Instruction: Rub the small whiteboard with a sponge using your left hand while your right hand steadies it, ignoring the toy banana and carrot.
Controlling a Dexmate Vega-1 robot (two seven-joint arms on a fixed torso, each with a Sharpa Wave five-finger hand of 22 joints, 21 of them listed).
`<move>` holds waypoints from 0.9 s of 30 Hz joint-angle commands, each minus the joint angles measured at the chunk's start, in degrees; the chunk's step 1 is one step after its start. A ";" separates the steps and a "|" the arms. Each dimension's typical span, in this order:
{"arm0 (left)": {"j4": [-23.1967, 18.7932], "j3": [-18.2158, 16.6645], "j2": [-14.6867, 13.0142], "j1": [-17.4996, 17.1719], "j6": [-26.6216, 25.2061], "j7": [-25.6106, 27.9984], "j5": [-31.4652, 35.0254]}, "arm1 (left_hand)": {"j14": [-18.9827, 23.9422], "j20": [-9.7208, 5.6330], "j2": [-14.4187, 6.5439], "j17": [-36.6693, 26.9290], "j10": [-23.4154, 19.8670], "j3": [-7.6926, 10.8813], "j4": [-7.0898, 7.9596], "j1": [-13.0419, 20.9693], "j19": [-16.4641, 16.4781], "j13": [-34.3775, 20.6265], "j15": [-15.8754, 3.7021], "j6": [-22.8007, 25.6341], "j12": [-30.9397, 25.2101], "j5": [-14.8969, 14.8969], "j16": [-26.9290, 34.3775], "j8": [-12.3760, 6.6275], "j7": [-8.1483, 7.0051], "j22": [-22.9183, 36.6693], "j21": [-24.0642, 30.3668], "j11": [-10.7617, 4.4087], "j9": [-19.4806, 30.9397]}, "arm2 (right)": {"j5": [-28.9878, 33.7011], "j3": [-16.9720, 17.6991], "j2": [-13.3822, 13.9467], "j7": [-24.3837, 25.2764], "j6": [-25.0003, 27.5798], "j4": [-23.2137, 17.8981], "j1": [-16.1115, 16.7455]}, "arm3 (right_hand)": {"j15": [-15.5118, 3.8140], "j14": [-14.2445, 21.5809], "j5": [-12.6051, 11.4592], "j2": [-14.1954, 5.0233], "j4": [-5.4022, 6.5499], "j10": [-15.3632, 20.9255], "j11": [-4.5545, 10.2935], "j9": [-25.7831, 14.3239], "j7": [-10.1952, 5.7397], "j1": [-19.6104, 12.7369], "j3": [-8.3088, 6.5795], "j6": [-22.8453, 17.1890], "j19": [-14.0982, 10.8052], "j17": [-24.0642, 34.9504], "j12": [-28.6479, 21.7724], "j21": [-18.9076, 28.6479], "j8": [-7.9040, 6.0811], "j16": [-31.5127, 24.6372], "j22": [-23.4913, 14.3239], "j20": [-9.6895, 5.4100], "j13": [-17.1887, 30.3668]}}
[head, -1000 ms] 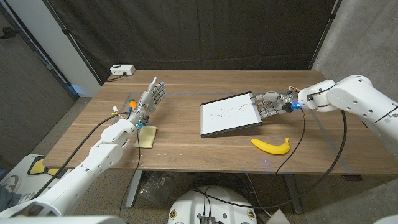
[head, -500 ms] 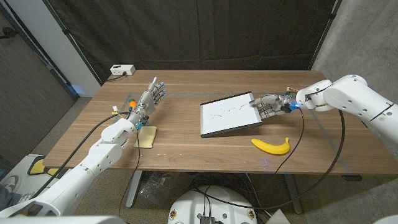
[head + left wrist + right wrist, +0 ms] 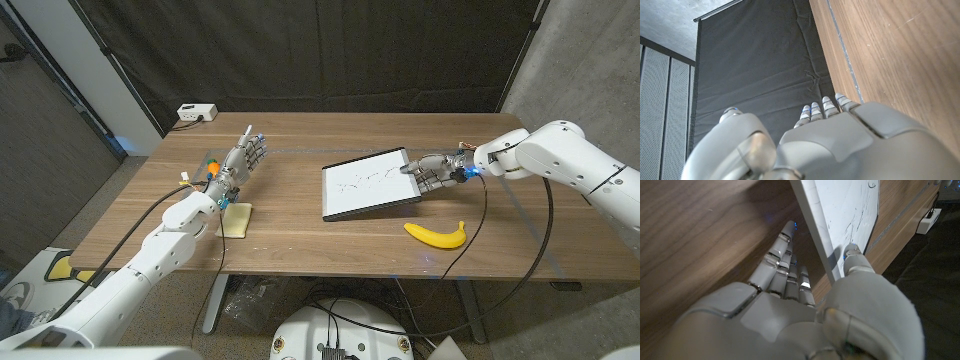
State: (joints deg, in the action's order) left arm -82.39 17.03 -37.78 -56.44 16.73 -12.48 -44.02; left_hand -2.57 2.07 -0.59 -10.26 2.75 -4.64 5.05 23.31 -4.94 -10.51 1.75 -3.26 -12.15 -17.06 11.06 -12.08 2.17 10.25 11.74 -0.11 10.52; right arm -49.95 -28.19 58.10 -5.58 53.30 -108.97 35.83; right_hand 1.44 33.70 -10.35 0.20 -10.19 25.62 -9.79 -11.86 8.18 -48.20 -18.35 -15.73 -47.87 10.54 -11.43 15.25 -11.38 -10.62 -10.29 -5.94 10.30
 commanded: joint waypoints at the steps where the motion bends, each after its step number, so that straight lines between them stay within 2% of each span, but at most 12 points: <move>1: -0.55 -0.39 0.01 -0.84 -0.36 0.77 -0.57 | 0.53 0.27 -0.55 -0.23 -0.10 0.31 -0.17 0.06 0.21 -0.28 0.02 0.19 0.08 0.24 0.01 -0.12 -0.20 0.35 0.41 -0.04 0.28 | 1.97 -1.77 -1.06 0.17 1.88 -0.13 -1.77 | -0.41 0.43 0.12 -0.19 0.49 -0.08 0.05 -0.13 3.77 -0.91 0.07 0.25 -0.65 0.37 -0.16 -0.03 0.27 -0.41 -0.08 -1.94 0.28; 14: -0.33 -0.38 0.17 -0.78 -0.68 0.55 -0.91 | 0.71 0.28 -1.53 -0.22 -0.25 0.74 -0.23 0.60 0.27 -0.28 -0.04 0.53 0.10 0.44 -0.01 -0.14 -0.23 0.35 0.44 -0.12 0.29 | 2.55 -2.13 -1.22 -0.33 2.70 -0.69 -2.21 | -1.61 1.64 0.20 -0.64 0.85 0.83 0.81 -0.14 3.74 -1.70 0.20 -0.42 -1.61 0.53 -0.59 0.23 -0.11 -0.86 -0.15 -2.77 0.28; 27: -0.41 -0.38 0.08 -1.06 -1.07 0.42 -1.19 | 0.70 0.27 -2.42 -0.22 -0.27 1.13 -0.27 1.04 0.27 -0.28 -0.07 0.61 0.16 0.68 -0.09 -0.06 -0.27 0.36 0.44 -0.19 0.29 | 3.59 -3.45 -1.93 -1.86 2.68 -0.31 -3.19 | -2.55 3.02 0.23 -1.13 1.25 3.47 2.08 -0.18 3.65 -2.49 0.11 -2.28 -2.17 0.52 -1.55 0.34 -0.76 -0.92 -0.25 -3.55 0.31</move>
State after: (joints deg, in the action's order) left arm -82.79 16.68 -37.70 -57.24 15.81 -11.96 -44.92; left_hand -1.96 2.37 -2.56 -10.26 2.75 -3.83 4.75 24.21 -4.62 -10.51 1.74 -2.86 -12.15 -16.52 11.06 -12.08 1.75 10.56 11.74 -0.11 10.52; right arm -47.17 -30.76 56.67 -6.41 55.88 -109.42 33.30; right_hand -0.87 36.15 -10.35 -0.85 -9.39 28.45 -7.86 -11.86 8.20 -50.15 -18.18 -17.41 -49.41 10.81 -12.55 15.25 -11.87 -11.05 -10.28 -6.25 10.56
